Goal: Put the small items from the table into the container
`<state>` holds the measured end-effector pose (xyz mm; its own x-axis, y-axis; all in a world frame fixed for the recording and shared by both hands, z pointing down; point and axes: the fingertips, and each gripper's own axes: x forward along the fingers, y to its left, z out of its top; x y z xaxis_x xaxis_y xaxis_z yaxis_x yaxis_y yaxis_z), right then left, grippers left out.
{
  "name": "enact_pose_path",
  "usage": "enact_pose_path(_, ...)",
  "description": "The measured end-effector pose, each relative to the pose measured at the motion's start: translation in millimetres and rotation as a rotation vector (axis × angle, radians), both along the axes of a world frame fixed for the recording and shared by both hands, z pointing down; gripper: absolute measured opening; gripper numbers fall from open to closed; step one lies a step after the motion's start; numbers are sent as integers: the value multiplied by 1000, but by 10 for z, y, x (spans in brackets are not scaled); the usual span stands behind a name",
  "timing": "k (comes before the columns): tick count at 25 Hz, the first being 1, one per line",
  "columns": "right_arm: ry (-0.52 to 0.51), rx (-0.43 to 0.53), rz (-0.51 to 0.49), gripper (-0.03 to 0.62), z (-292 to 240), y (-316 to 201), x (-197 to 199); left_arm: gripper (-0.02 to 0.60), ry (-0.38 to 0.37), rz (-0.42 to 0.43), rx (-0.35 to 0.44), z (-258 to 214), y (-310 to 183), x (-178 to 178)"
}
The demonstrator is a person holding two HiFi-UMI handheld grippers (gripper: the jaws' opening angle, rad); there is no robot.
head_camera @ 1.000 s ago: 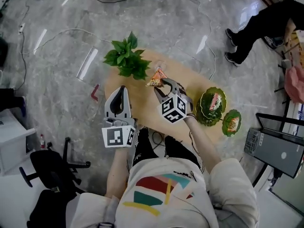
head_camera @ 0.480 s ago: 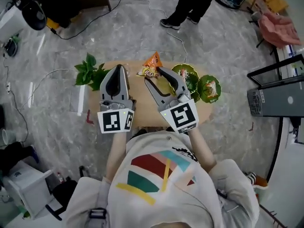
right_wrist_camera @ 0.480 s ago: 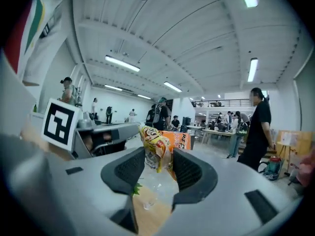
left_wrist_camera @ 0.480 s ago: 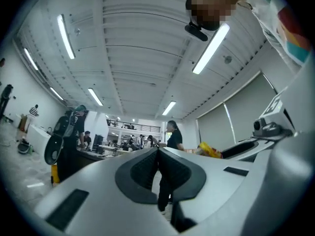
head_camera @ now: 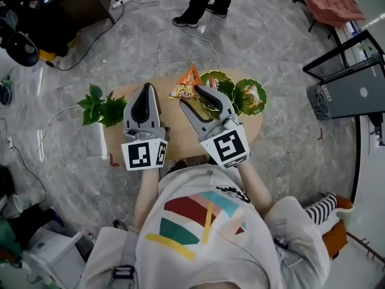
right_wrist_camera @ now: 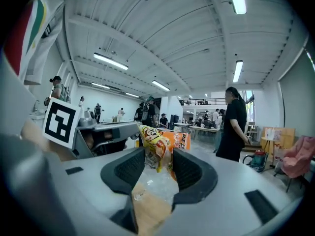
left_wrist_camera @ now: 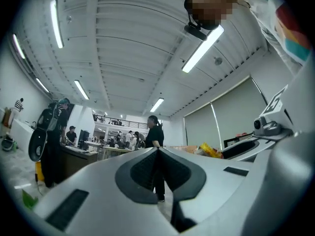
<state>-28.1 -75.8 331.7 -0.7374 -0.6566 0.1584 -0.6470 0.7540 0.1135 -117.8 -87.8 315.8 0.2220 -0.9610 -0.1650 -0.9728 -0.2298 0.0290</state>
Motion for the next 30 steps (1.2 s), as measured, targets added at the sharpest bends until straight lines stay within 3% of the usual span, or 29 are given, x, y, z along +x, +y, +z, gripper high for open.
enact_pose_path(5, 75, -118, 88, 189, 611, -19, 451, 8, -16, 58, -73, 246, -111, 265)
enact_pose_path(9, 204, -228, 143, 189, 1333, 74, 913, 8, -30, 99, -140, 533, -242, 478)
enact_pose_path(12, 303, -359, 191, 189, 1929, 329, 1266, 9, -43, 133, -226, 820, -239, 628)
enact_pose_path(16, 354, -496, 237, 189, 2690, 338, 1696, 8, -47, 157, -302, 1272, -386, 888)
enact_pose_path(23, 475, -588, 272, 187, 4082, 201, 2014, 9, -13, 149, -351, 2018, -573, 1190)
enact_pose_path(30, 453, -612, 422, 190, 4648, -298, 2164, 9, 3, 166, -378, 2391, -621, 1412)
